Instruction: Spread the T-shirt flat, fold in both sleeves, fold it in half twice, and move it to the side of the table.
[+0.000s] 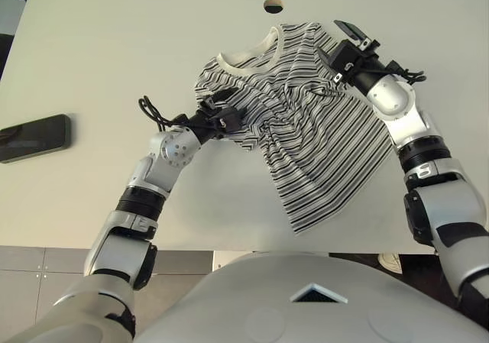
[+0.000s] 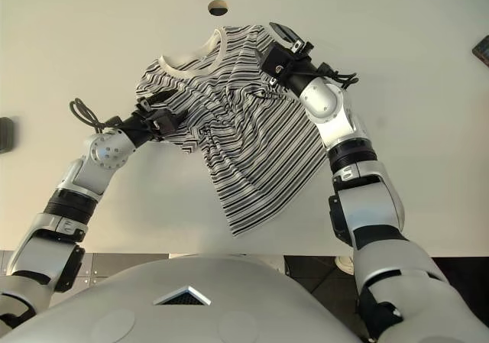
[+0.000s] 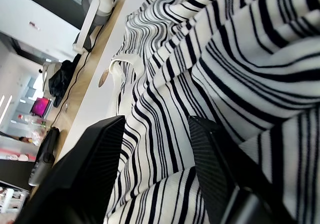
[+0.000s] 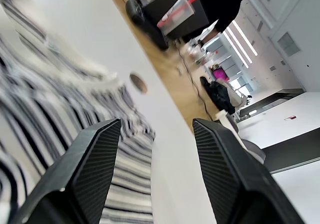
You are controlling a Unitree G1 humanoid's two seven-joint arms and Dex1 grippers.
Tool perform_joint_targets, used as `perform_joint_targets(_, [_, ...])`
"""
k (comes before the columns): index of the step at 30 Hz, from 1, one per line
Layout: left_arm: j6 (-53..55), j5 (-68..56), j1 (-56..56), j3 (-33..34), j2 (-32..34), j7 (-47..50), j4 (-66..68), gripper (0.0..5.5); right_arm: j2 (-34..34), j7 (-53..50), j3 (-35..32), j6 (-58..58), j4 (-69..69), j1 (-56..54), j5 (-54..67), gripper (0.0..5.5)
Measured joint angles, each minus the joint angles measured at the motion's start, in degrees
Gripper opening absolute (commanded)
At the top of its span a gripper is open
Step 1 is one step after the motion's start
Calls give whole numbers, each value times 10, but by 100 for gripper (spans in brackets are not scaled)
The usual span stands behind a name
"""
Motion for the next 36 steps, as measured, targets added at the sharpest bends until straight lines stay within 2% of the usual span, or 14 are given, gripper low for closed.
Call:
perform_joint_targets(7, [-28,73,-41,-49,86,-7,16,239,-13,-11,46,55,89,-39,-57,265])
perform_joint_targets(12, [-100,150,-111,-89,175,27,99,239,-19,-32,53,73,140,-74,-64,265])
perform_joint_targets(14, [-121,180,-133,-101,183,56,126,239,-18,-37,54,73,148,-78,-64,265])
perform_joint_targets(18, [-182,249,-172,-135,182,206,205,239,-10,-69,47,47,151,-83,-57,265])
perform_joint_targets(22, [-217,279,-201,-148,176,313,258,239,-12,-88,13,-109,79,-84,-1,265])
perform_joint_targets(24, [-224,258,-219,-130,174,328,288,239,-13,-32,1,-180,29,-65,62,265])
perform_joint_targets(26, [-232,203,-233,-97,170,312,324,239,-24,54,1,-200,-29,-23,127,265])
perform_joint_targets(28, [-244,124,-239,-55,168,259,353,239,-52,167,11,-187,-109,28,204,265])
perform_joint_targets(32, [-263,0,-240,1,155,160,344,239,-121,354,49,-120,-231,113,285,265])
perform_joint_targets(36, [-251,-149,-222,48,117,43,261,239,-172,454,66,-74,-262,162,291,265])
